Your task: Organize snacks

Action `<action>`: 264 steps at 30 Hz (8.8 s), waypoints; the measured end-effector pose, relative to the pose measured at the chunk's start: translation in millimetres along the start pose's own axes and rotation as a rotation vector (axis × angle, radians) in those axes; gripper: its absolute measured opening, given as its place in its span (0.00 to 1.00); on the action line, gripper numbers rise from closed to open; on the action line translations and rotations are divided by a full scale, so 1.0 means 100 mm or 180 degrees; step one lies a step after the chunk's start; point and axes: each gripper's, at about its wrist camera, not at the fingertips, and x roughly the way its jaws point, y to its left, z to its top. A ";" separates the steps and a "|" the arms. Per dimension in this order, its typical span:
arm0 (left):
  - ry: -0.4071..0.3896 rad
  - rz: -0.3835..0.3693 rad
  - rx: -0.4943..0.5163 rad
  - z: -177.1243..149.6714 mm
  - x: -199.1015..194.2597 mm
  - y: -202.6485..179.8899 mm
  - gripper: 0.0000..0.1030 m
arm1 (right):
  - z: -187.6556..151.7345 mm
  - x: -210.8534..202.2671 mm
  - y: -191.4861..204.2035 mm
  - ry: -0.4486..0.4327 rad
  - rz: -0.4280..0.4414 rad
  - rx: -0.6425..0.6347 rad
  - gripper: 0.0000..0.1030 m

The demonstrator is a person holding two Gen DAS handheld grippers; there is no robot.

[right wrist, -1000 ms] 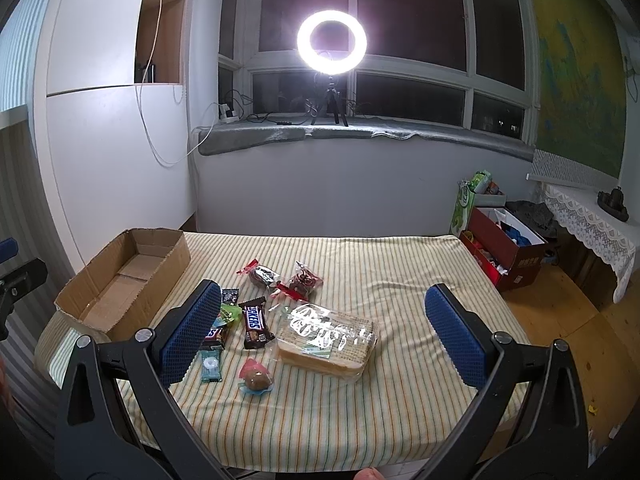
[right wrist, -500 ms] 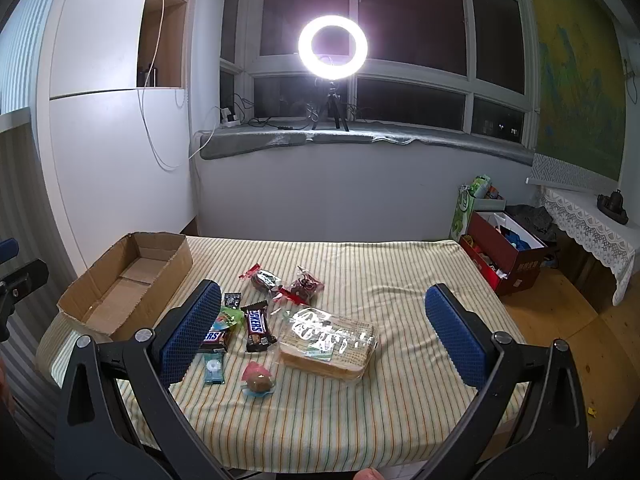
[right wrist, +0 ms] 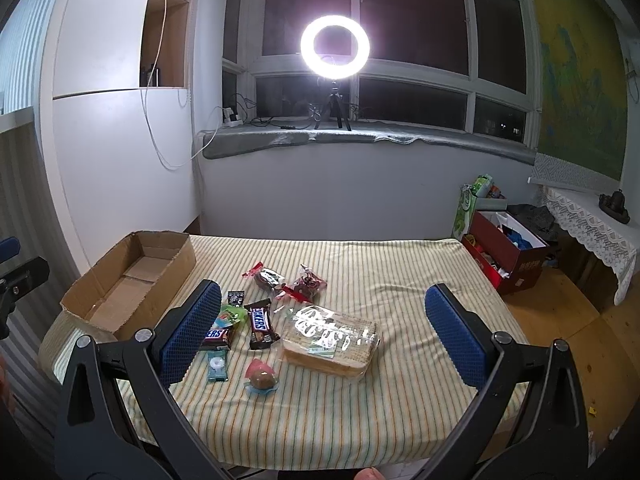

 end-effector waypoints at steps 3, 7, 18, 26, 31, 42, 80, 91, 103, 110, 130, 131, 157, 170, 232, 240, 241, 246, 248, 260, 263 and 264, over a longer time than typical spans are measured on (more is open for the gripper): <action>0.0000 -0.0004 0.0002 0.00 0.00 0.00 1.00 | -0.01 0.00 0.01 0.0007 0.0023 0.0002 1.00; 0.0002 -0.0003 0.0005 -0.01 -0.02 0.00 1.00 | -0.02 0.00 0.01 0.0019 0.0043 0.0007 1.00; 0.0146 -0.0071 -0.0041 -0.10 0.10 -0.03 1.00 | -0.21 0.22 0.00 0.0220 0.0054 -0.0003 1.00; 0.0784 -0.0468 -0.0151 -0.69 0.65 -0.25 1.00 | -0.82 0.64 -0.08 0.0753 0.0022 0.0002 1.00; 0.1142 -0.0616 -0.0149 -1.14 0.84 -0.37 1.00 | -1.13 0.77 -0.16 0.0981 0.0006 0.0047 1.00; 0.1101 -0.0568 -0.0162 -1.23 0.92 -0.39 0.99 | -1.18 0.87 -0.14 0.1052 0.0223 0.0090 1.00; 0.1316 -0.1064 0.0217 -0.97 1.77 -0.64 0.81 | -1.26 1.48 0.37 0.0883 0.1384 -0.0901 0.70; 0.1364 -0.0872 0.0283 -0.94 1.81 -0.55 0.06 | -1.28 1.43 0.26 0.0769 0.1385 -0.0805 0.37; 0.1229 -0.0911 -0.0023 -0.95 1.63 -0.45 0.04 | -1.31 1.31 0.26 0.0720 0.1295 -0.0593 0.37; 0.1131 -0.0847 -0.0042 -0.98 1.52 -0.45 0.04 | -1.29 1.24 0.19 0.0693 0.1192 -0.0390 0.37; -0.0050 -0.0768 0.0043 0.30 0.66 -0.13 0.04 | 0.06 0.22 0.29 -0.0198 0.0778 -0.0481 0.37; -0.0051 -0.0759 0.0040 0.30 0.66 -0.09 0.04 | 0.06 0.22 0.32 -0.0189 0.0779 -0.0486 0.37; 0.0158 0.0288 -0.0567 -0.20 0.66 1.57 0.04 | 0.07 1.01 2.21 0.0092 0.1913 -0.0940 0.37; 0.0285 -0.0053 -0.0569 -0.20 1.00 1.40 0.04 | -0.03 1.41 2.29 0.0364 0.1907 -0.0929 0.37; 0.0525 -0.0510 -0.0002 -0.18 1.22 -0.30 0.84 | -0.61 1.20 0.12 0.0478 0.0984 0.0027 0.76; 0.0889 -0.0854 -0.0084 -0.58 1.33 -0.51 0.84 | -1.11 1.26 0.31 0.1084 0.1213 -0.0273 0.76; 0.0951 -0.0873 -0.0064 -0.67 1.35 -0.53 0.84 | -1.17 1.29 0.34 0.1147 0.1226 -0.0318 0.76; 0.1282 -0.0830 -0.0209 -0.98 1.56 -0.46 0.84 | -1.17 1.39 0.35 0.1129 0.1237 -0.0319 0.79; 0.1290 -0.0826 -0.0265 -0.96 1.61 -0.43 0.84 | -1.14 1.50 0.36 0.1139 0.1202 -0.0375 0.79; 0.1283 -0.0812 -0.0259 -0.83 1.91 -0.41 0.84 | -0.81 2.02 0.09 0.1363 0.1452 -0.0070 0.78; 0.1253 -0.0869 -0.0247 -0.82 1.94 -0.42 0.84 | -0.76 2.08 0.14 0.1388 0.1458 -0.0126 0.74; 0.1248 -0.0882 -0.0248 -0.82 1.94 -0.42 0.84 | -0.74 2.10 0.16 0.1395 0.1466 -0.0147 0.71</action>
